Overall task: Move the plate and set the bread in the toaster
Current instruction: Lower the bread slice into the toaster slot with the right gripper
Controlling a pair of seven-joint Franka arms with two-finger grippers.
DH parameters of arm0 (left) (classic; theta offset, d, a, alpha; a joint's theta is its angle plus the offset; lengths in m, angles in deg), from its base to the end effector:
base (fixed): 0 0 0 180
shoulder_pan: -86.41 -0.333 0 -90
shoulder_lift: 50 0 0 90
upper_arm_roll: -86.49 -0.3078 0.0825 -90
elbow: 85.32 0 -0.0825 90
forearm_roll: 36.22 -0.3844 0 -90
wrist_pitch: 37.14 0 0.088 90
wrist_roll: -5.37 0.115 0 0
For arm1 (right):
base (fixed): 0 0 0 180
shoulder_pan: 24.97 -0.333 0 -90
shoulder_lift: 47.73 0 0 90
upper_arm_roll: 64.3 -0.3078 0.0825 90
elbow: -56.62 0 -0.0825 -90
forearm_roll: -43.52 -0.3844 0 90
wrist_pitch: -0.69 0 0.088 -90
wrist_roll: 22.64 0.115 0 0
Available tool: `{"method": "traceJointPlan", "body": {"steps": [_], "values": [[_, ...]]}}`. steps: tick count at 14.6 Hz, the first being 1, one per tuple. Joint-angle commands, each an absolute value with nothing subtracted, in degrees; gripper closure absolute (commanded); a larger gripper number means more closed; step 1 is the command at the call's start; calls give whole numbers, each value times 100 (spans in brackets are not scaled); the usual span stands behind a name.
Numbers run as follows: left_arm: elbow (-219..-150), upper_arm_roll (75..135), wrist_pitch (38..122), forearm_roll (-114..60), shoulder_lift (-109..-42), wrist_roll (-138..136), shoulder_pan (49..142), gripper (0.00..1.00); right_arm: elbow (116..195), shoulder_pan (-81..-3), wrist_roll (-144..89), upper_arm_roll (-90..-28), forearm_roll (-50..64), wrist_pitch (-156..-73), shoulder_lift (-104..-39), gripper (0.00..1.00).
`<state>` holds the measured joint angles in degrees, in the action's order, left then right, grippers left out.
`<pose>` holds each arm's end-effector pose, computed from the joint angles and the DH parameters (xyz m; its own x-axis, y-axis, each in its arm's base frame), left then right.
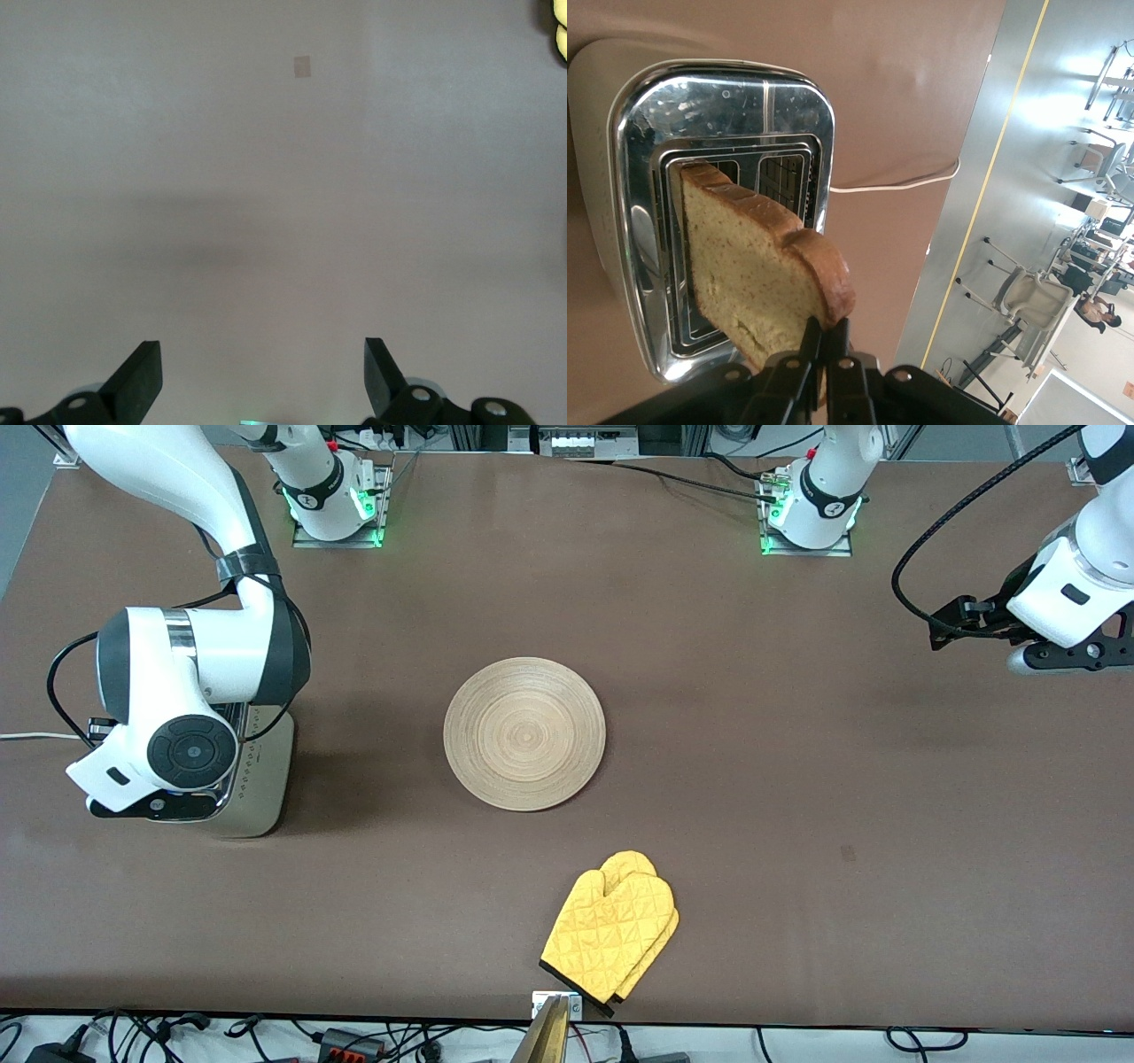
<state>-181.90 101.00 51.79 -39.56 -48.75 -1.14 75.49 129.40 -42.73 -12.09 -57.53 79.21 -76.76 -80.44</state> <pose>0.5403 -0.0283 0.5647 0.9932 0.0528 -0.1042 0.0450 -0.9961 -0.0758 0.6587 0.0673 0.4120 0.9491 -0.0969 -0.2996 0.1410 -0.7199 0.6796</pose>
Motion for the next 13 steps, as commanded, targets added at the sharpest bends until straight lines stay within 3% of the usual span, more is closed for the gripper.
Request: {"method": "traceJointPlan", "body": {"steps": [1, 13], "values": [[-18305, 10073, 5172, -3824, -4728, 1, 7534, 0, 12860, -4264, -1139, -5771, 7859, -7587, -8104, 100], [-18305, 10073, 5163, -3824, -4728, 10, 7534, 0, 13062, -4308, -1130, -5780, 7631, -7367, -8104, 100]]}}
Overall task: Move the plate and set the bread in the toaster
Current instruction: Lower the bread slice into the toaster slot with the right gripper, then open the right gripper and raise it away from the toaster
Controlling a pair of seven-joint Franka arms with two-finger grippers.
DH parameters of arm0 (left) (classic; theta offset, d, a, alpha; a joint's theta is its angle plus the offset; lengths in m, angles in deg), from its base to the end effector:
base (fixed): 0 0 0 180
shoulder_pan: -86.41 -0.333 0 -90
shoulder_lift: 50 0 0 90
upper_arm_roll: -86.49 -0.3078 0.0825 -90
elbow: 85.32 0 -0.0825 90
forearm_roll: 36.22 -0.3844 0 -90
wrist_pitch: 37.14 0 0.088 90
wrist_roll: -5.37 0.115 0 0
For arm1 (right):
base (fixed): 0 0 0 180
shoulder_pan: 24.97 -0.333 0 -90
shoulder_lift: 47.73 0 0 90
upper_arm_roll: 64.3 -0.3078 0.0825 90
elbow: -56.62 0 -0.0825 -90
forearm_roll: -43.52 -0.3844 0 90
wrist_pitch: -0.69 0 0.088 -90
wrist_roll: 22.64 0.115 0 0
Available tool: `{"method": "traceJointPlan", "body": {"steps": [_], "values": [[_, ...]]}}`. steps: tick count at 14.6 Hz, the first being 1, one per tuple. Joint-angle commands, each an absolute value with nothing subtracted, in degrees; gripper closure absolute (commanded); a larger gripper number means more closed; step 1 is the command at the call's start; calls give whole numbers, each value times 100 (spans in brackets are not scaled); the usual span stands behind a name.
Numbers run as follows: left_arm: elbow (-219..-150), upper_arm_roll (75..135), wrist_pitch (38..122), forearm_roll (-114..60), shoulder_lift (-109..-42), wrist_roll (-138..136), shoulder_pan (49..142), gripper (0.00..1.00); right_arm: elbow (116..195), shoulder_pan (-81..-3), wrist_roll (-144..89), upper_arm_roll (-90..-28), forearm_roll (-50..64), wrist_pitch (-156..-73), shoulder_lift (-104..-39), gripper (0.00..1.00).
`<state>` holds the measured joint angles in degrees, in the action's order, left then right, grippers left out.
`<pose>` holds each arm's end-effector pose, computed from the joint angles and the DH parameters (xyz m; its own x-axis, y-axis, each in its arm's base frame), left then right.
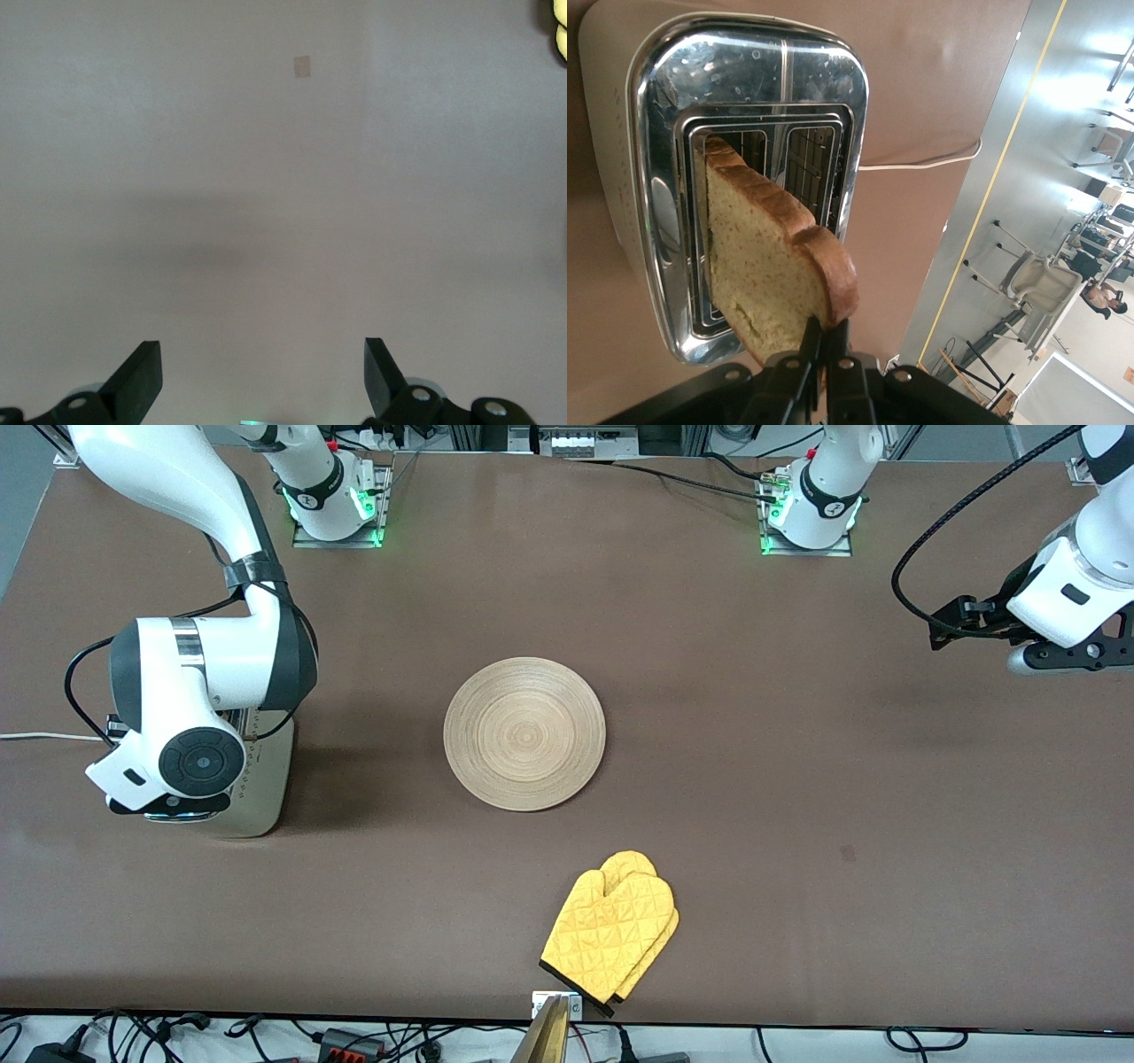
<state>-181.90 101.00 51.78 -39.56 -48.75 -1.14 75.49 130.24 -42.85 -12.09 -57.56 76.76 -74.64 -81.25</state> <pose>0.5402 -0.0283 0.5647 0.9931 0.0528 -0.1044 0.0450 -0.9961 -0.0758 0.6507 0.0703 0.3931 0.9248 -0.1201 -0.3610 0.1595 -0.7390 0.6546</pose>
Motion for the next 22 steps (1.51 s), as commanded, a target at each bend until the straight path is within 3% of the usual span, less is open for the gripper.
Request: {"method": "traceJointPlan", "body": {"steps": [1, 6, 7, 8, 9, 10, 22], "values": [[-18305, 10073, 5163, -3824, -4728, 10, 7534, 0, 13062, -4282, -1130, -5780, 7631, -7393, -8104, 100], [-18305, 10073, 5172, -3824, -4737, 10, 7525, 0, 13062, -4290, -1121, -5780, 7631, -7420, -8166, 98], [-18305, 10073, 5163, -3824, -4745, 10, 7525, 0, 13071, -4281, -1113, -5780, 7631, -7411, -8166, 85], [-18305, 10073, 5163, -3824, -4737, 10, 7525, 0, 13071, -4290, -1095, -5780, 7639, -7420, -8183, 52], [-18305, 10065, 5172, -3824, -4745, 10, 7525, 0, 13062, -4281, -973, -5780, 7648, -7446, -8183, 8], [-18305, 10065, 5163, -3824, -4745, 10, 7525, 0, 13053, -4264, -946, -5789, 7631, -7516, -8174, 0], [-18305, 10012, 5172, -3701, -4754, -52, 7481, 0, 12579, -4238, -1007, -5763, 6710, -7797, -7814, 0]]}}
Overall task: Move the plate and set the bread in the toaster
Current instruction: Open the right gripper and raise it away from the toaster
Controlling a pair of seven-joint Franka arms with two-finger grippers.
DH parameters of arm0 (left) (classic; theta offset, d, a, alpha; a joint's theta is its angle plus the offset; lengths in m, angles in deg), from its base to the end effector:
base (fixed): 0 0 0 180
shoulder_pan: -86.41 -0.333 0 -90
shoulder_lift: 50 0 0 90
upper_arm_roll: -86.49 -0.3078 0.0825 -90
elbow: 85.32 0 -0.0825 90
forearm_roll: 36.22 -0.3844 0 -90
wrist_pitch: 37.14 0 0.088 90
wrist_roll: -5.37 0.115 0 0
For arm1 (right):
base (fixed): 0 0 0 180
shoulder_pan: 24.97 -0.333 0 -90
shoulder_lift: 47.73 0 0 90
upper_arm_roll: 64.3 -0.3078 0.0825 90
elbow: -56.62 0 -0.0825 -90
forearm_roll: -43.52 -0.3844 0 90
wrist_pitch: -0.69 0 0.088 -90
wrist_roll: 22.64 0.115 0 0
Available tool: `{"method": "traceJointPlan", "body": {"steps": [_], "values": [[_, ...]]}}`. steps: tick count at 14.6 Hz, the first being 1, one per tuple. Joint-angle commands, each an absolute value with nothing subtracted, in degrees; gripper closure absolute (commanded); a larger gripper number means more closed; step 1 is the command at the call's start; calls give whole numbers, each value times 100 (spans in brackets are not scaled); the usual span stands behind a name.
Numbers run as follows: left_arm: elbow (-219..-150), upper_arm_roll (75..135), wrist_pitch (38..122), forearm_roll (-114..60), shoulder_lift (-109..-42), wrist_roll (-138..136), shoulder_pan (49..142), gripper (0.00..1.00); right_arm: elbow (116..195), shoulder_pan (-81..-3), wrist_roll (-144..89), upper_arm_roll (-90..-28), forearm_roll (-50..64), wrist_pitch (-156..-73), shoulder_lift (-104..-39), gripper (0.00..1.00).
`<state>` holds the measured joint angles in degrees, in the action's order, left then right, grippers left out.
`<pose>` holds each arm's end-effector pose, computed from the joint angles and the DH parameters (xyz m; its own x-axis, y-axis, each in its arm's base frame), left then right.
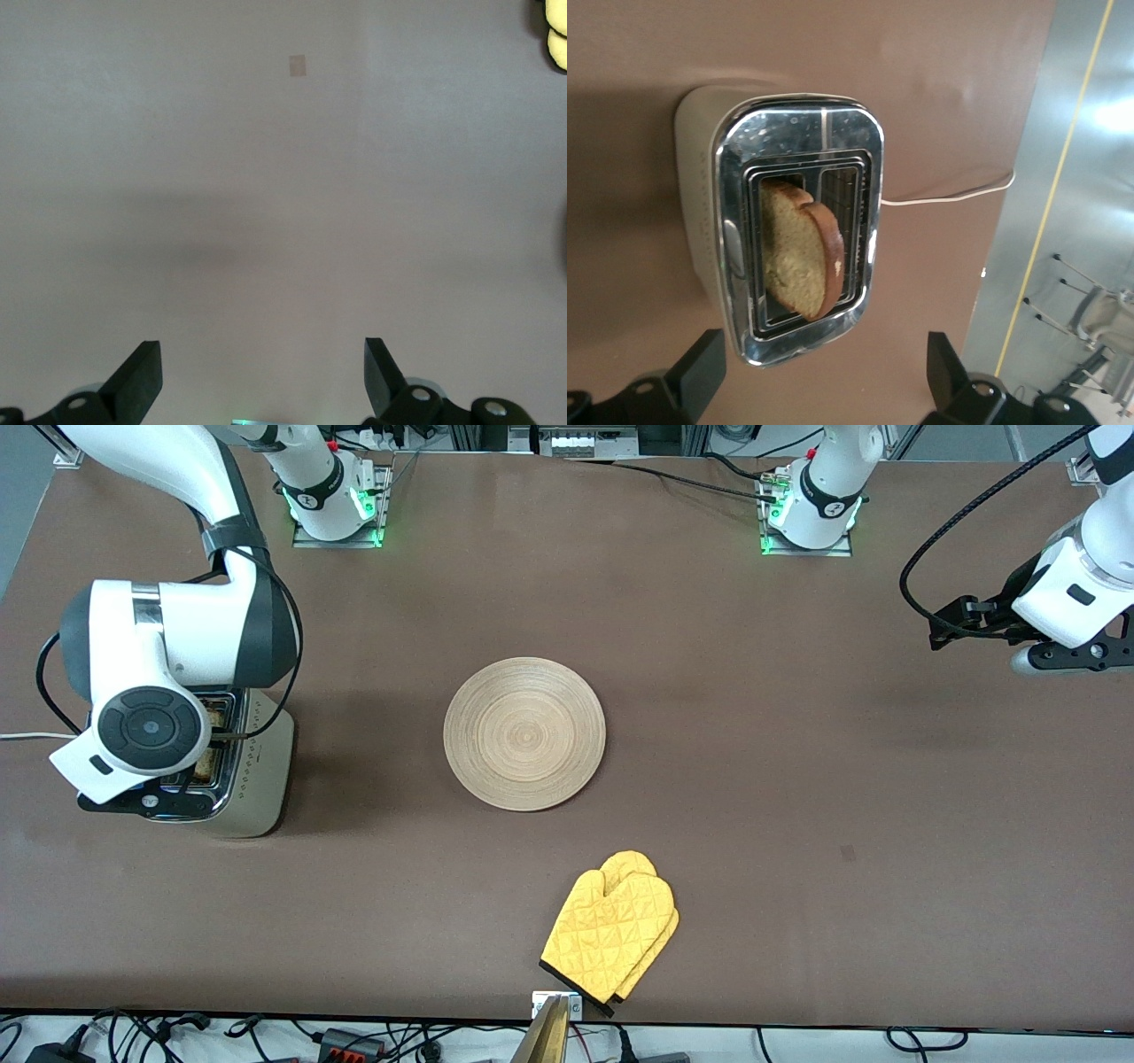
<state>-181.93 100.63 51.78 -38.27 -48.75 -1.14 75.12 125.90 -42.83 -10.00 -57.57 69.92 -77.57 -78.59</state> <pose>0.5404 -0.0239 0.5643 0.9921 0.0654 -0.1074 0.0599 -0.9968 -0.0535 0.6585 0.0885 0.4476 0.9689 -0.0979 -0.2271 0.0459 -0.8312 0.5541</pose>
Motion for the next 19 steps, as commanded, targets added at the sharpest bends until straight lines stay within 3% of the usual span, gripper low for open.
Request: {"method": "traceJointPlan", "body": {"steps": [1, 7, 14, 19], "values": [[-18305, 10012, 5172, -3693, -4763, -52, 7446, 0, 12570, -4237, -1042, -5745, 6569, -7850, -7779, 0], [-18305, 10012, 5172, -3693, -4763, -60, 7446, 0, 12570, -4194, -1060, -5718, 5742, -8491, -7446, 0], [-18305, 10012, 5172, -3657, -4754, -60, 7437, 0, 12631, -3176, -1454, -5815, 4485, -8860, -6945, 0], [-18305, 10012, 5172, -3657, -4763, -60, 7437, 0, 13027, -2173, -1850, -6509, 4440, -9257, -6514, 0]]}}
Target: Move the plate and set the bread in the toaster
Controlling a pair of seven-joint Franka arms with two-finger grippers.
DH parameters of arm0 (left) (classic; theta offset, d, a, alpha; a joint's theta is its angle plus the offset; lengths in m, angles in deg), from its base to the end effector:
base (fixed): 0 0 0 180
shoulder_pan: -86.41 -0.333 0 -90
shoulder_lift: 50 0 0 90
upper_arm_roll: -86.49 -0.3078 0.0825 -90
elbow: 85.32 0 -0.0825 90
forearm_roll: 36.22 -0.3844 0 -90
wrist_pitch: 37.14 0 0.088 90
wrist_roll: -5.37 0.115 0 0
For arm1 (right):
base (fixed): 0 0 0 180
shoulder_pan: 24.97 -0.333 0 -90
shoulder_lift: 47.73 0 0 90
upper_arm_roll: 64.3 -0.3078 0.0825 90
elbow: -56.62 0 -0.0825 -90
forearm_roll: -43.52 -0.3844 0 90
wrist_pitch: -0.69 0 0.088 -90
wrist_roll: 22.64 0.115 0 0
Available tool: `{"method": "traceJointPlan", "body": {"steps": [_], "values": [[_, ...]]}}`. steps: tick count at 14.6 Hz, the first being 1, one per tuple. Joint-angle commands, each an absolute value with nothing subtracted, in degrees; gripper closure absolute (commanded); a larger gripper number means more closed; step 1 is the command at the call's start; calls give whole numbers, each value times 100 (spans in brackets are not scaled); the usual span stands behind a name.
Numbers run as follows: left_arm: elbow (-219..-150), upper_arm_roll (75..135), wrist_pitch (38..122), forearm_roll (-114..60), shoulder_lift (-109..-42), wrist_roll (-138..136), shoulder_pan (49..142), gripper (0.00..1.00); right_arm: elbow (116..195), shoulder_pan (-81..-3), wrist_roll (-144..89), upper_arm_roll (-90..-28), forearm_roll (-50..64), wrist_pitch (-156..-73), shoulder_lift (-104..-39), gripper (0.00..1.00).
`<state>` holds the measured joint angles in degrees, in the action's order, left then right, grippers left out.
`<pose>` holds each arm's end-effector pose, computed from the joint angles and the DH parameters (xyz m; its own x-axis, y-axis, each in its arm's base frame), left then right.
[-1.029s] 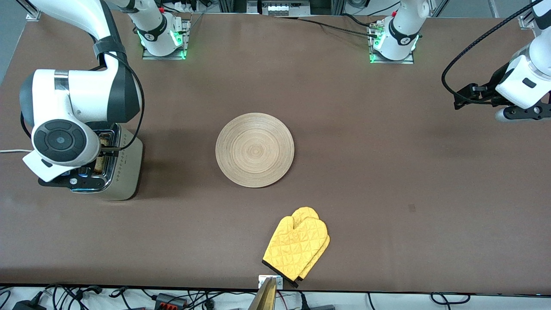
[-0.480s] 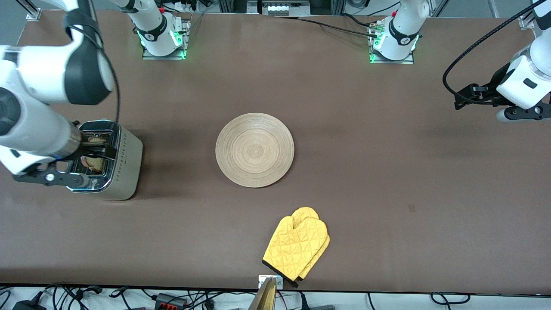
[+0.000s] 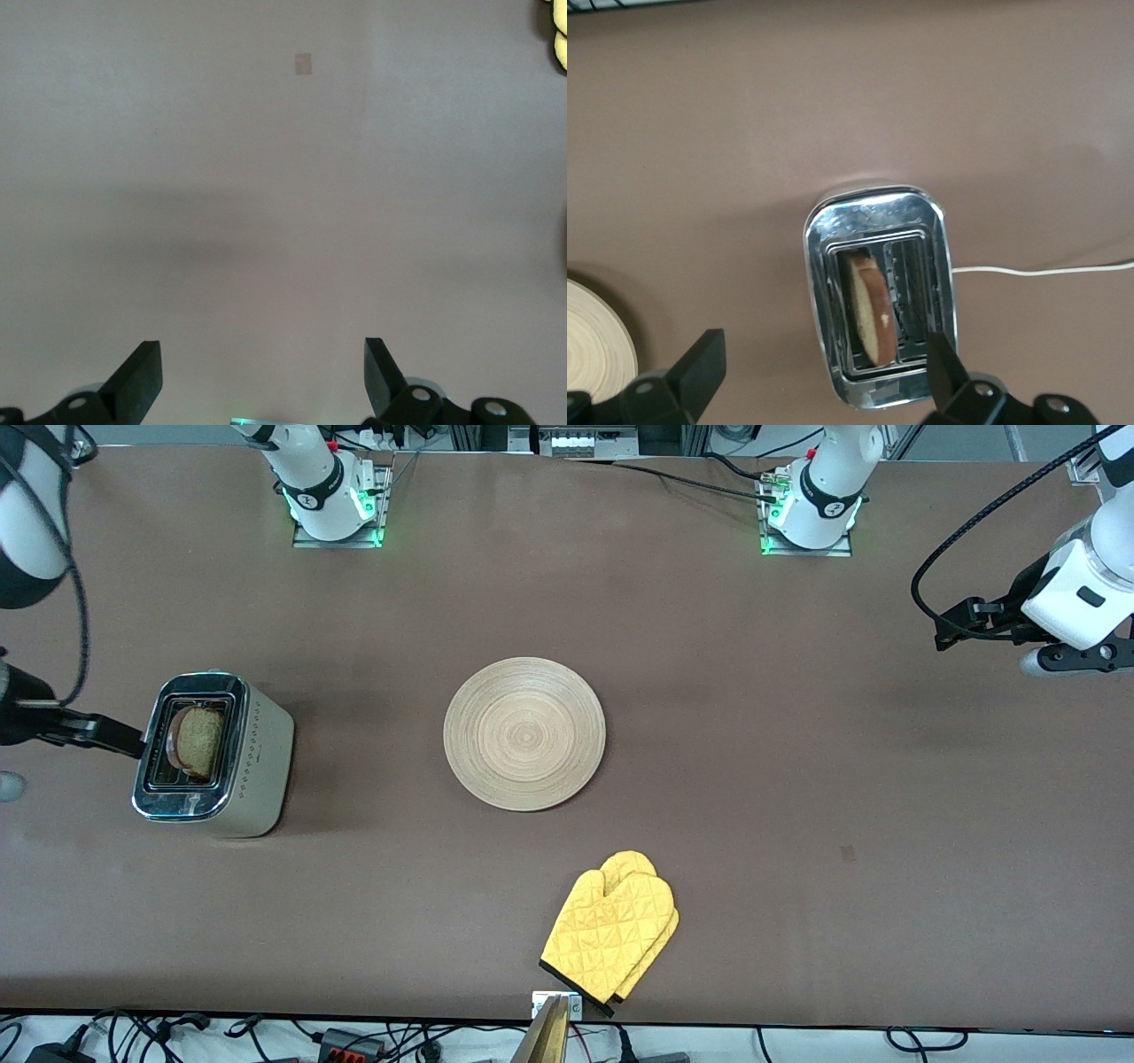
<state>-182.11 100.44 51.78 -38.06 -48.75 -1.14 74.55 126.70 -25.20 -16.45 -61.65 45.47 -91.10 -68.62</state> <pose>0.5404 -0.0172 0.5629 0.9907 0.0785 -0.1109 0.0733 -0.9961 -0.0501 0.6616 -0.0261 0.5537 0.9892 -0.1453 0.0200 -0.1461 -0.9881 0.0486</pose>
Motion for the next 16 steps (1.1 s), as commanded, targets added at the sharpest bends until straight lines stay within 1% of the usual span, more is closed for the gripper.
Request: {"method": "traceJointPlan", "body": {"steps": [1, 5, 8, 10, 14, 16], "values": [[-18305, 10012, 5172, -3657, -4754, -60, 7429, 0, 13027, -2172, -2034, -6509, 4458, -9239, -6444, 0], [-18305, 10012, 5172, -3657, -4754, -60, 7429, 0, 13070, -2172, -2255, -6501, 4546, -8932, -6259, 0], [-18305, 10012, 5172, -3657, -4754, -52, 7429, 0, 13719, -2137, -2273, -6501, 4554, -9010, -5829, 0], [-18305, 10012, 5172, -3657, -4763, -43, 7429, 0, 14333, -2128, -2404, -6492, 4563, -9133, -5425, 0], [-18305, 10012, 5172, -3657, -4763, -34, 7429, 0, 15626, -2128, -2378, -6501, 4519, -9800, -4599, 0], [-18305, 10012, 5172, -3657, -4763, -34, 7429, 0, 15638, -2128, -2396, -6501, 4519, -9601, -4545, 0]]}}
